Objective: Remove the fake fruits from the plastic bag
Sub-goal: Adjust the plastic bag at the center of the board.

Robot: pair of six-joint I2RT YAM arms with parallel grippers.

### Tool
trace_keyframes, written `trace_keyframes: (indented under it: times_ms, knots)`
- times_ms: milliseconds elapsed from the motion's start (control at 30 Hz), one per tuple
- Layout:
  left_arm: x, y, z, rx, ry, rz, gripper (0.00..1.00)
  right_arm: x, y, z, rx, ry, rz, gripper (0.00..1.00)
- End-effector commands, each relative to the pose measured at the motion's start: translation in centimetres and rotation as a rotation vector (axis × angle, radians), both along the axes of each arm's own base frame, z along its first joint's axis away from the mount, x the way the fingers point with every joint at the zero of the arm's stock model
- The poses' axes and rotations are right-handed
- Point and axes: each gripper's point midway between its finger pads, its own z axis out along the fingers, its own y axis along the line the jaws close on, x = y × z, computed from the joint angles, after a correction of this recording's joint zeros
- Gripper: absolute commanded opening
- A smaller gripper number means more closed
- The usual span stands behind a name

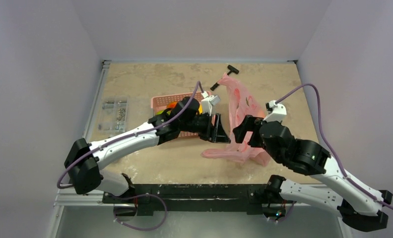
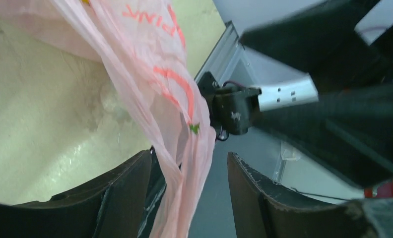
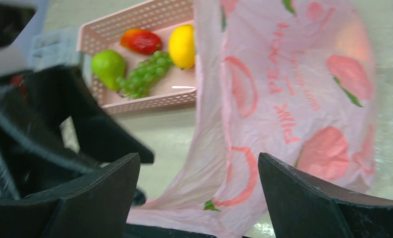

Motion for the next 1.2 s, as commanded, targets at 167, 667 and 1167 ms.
trace_keyframes:
  times_ms: [167,667,1167]
  knots:
    - [-3.3,2.1,-1.6,0.033,-0.031,0.054,0.47,2.4,-2.9,-2.3,-0.201,0.079,-0.199,0.81]
    - [-6.2,-0.2,-3.9,0.028,0.045,-0.010,0.31,4.7,-0.8,-7.7,-0.347,0.216,-0.057,0.72]
    - [-6.1,0.4,-3.3,0.023,0.011,0.008,0.43,6.9,-2.0,-9.7,-0.385,0.148,-0.202,0.20]
